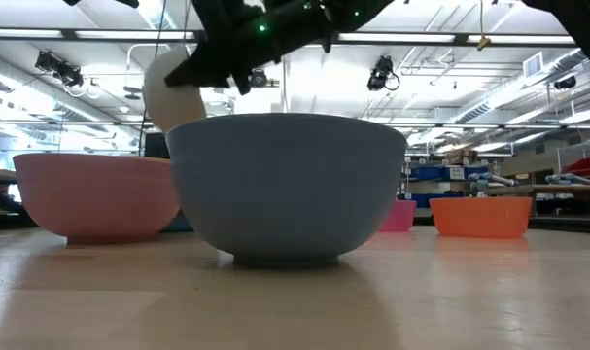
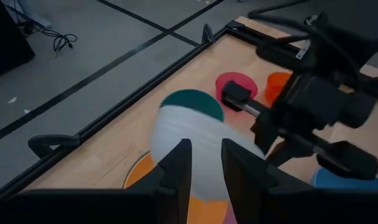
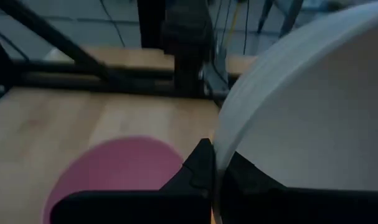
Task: Nest bowls inside each other
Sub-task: Stack the white bowl on top of the yellow bowl, then stack the pink bowl on top of the white bowl
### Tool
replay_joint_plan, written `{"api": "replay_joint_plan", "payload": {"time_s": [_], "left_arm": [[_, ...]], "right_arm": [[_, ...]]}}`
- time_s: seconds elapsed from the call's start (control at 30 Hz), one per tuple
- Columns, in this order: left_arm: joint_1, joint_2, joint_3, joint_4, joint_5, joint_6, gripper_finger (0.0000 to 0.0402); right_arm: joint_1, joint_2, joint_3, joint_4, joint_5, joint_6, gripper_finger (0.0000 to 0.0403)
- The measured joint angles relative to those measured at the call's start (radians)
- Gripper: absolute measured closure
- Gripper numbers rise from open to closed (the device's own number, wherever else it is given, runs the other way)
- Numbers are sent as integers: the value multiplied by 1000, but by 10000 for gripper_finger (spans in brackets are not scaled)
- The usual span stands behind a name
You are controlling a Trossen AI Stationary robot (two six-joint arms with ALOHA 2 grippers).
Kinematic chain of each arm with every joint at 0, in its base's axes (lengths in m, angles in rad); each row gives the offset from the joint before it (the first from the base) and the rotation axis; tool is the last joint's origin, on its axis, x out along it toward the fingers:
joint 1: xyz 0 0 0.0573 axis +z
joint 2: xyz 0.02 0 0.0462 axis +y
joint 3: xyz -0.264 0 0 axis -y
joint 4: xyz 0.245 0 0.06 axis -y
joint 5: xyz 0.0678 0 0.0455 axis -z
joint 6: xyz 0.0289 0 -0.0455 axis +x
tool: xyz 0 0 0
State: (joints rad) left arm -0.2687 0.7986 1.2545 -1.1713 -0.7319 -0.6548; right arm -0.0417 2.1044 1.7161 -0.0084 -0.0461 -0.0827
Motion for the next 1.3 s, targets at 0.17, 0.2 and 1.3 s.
{"api": "replay_joint_plan", "payload": {"time_s": [0.17, 0.2, 1.3], "left_arm": [[0, 0, 0, -1, 0, 0, 305], [0, 0, 0, 0, 0, 0, 305], [-1, 1, -14, -18, 230, -131, 305]], "right_arm": [[-14, 5, 0, -13, 16, -6, 403], [-17, 5, 0, -15, 17, -6, 403], [-6, -26, 0, -172, -22, 81, 311]]}}
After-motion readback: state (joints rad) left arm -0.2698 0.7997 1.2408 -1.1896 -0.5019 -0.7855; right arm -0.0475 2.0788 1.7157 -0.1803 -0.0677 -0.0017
